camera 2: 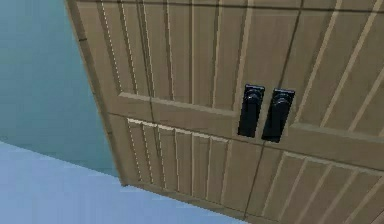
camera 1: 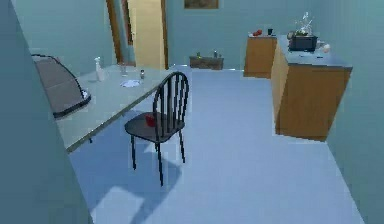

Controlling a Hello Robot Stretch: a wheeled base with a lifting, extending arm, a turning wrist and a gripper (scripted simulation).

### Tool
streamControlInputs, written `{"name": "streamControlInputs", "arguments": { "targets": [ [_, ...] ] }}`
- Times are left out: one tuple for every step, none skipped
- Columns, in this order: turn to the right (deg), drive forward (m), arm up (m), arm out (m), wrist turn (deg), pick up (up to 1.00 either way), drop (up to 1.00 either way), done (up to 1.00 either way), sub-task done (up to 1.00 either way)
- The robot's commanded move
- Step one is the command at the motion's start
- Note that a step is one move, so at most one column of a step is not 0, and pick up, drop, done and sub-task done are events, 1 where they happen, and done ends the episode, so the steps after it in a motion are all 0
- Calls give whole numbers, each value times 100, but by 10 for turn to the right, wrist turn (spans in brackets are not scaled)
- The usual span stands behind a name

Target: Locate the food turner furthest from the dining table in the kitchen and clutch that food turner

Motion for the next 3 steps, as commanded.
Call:
{"name": "streamControlInputs", "arguments": {
  "targets": [
    [0, 55, 0, 0, 0, 0, 0, 0, 0],
    [210, 0, 0, 0, 0, 0, 0, 0, 0],
    [0, 45, 0, 0, 0, 0, 0, 0, 0]
  ]
}}
